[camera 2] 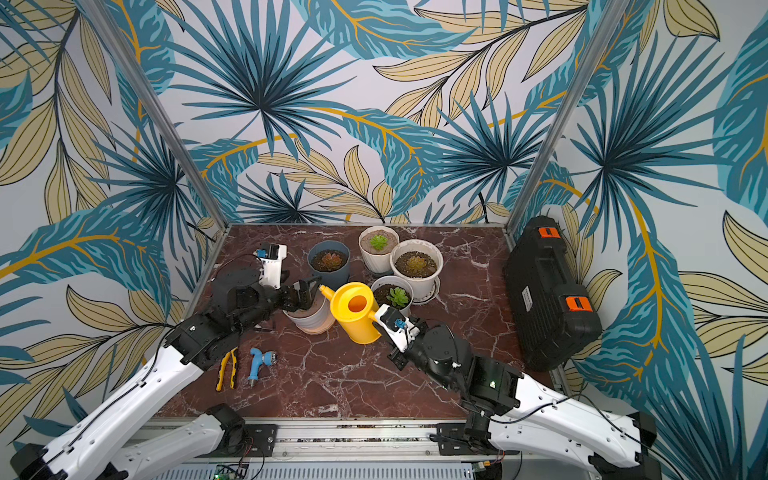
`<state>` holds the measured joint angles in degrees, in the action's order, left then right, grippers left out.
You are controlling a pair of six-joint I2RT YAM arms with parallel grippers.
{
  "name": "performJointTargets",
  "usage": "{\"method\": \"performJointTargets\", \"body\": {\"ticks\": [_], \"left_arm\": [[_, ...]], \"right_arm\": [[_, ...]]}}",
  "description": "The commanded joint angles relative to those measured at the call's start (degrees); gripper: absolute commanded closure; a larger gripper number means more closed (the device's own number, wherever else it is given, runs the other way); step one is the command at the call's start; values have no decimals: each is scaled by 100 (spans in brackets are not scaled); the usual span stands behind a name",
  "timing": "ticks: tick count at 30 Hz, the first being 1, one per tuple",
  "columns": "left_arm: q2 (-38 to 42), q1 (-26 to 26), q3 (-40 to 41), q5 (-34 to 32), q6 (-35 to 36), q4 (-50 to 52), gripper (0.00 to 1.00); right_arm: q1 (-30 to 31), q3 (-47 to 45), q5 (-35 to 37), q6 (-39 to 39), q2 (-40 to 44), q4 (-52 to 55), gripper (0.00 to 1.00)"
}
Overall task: Water the succulent around the soil edge
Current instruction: Pick up the watering can from the center of the board, then water the soil of the potted plant with water.
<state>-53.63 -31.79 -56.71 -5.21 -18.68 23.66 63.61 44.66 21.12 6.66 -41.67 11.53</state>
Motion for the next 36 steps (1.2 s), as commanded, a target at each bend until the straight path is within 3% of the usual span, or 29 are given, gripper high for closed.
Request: {"method": "performJointTargets", "body": {"ticks": [1,8,11,19,26,36], "left_arm": [[299,59,-391,-337,351,587,0],[997,59,-458,-129,891,1153,0],[1302,59,-277,217,1077,1234,0],[2119,59,571,358,1561,1154,0],[2817,54,1085,625,1526,1249,0],[3156,59,1197,721,1481,1181,0]], "right_arm": [[-14,91,427,-87,280,-52,100],[-91,753,1859,344,153,898,100],[-431,1041,2174,567,52,1196,100],[-2245,1986,1040,618,-469,2642,100],[-2840,2725,502,759,-1007,3712,100],[-3161,2957,-187,544,-1600,3929,100]]}}
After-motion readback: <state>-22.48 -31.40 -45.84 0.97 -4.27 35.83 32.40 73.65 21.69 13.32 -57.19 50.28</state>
